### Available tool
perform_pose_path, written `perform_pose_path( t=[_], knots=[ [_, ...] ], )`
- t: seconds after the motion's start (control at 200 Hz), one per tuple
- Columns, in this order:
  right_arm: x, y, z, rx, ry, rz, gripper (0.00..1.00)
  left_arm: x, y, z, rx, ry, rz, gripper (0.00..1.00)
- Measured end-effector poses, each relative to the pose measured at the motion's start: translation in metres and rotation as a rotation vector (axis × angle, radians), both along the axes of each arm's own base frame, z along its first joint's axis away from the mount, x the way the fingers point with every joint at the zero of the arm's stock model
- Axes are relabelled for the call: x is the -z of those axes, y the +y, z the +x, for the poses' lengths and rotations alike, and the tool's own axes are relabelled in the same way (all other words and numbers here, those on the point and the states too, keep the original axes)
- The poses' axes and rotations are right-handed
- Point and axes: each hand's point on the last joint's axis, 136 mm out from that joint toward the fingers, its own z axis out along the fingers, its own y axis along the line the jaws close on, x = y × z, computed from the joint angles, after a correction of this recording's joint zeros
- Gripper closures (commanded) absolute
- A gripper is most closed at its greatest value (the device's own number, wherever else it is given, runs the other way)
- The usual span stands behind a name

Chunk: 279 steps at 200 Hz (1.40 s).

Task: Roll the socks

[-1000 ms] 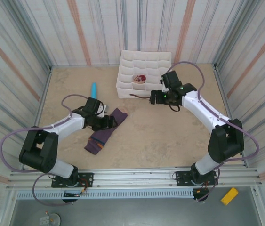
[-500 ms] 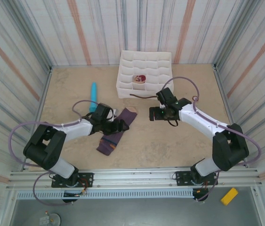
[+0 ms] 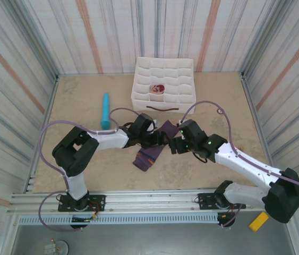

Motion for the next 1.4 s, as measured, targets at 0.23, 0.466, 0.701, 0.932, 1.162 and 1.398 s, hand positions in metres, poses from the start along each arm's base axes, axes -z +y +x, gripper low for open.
perform_pose_path(
  t=[0.23,0.466,0.701,0.932,1.162,1.398],
  knots=[
    [0.007,0.026,-0.044,-0.191,-0.094,-0.009,0.2,-0.03,0.016,-0.001,-0.013,0.014,0.038,0.06],
    [0.018,0.067,-0.069,-0.371,-0.174,-0.027,0.27,-0.072,0.072,0.016,-0.107,-0.008,0.037,0.07],
    [0.056,0.096,-0.078,-0.476,-0.175,-0.126,0.29,-0.049,0.13,-0.013,-0.166,0.1,0.079,0.26],
    [0.061,0.118,-0.07,-0.494,-0.191,-0.13,0.29,-0.015,0.149,-0.061,-0.166,0.244,0.102,0.47],
    [0.063,0.126,-0.067,-0.494,-0.196,-0.123,0.3,0.005,0.154,-0.092,-0.197,0.326,0.093,0.55],
    [0.062,0.127,-0.067,-0.497,-0.199,-0.121,0.31,0.023,0.141,-0.099,-0.197,0.372,0.09,0.59]
  ],
)
